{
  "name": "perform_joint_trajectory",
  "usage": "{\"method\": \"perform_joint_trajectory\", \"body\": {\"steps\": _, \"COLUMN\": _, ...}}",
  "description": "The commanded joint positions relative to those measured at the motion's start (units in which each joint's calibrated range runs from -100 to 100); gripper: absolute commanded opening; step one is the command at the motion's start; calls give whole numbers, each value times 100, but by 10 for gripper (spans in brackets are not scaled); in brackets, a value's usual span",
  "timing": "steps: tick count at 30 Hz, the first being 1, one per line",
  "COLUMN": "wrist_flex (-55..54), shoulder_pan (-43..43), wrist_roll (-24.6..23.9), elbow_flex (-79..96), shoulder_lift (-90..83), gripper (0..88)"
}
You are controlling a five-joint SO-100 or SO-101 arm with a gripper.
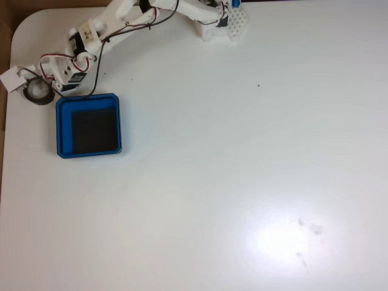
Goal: Pick the black tape roll and drop it in the blue box
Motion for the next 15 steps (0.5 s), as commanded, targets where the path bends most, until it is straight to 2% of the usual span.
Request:
{"method": "perform_joint_trajectory", "body": {"steps": 1, "wrist_flex": -53, "shoulder_pan": 16, "wrist_roll": 30, "elbow_flex": -317, "shoulder_lift": -34, "gripper": 196}}
{"method": "perform_joint_trajectory", "body": {"steps": 5, "wrist_flex": -53, "shoulder_pan": 26, "wrist_roll": 30, "elbow_flex": -308, "shoulder_lift": -43, "gripper": 179}}
{"method": "perform_joint_trajectory", "body": {"steps": 15, "wrist_flex": -53, "shoulder_pan": 6, "wrist_roll": 21, "elbow_flex": -308, "shoulder_lift": -51, "gripper": 40}}
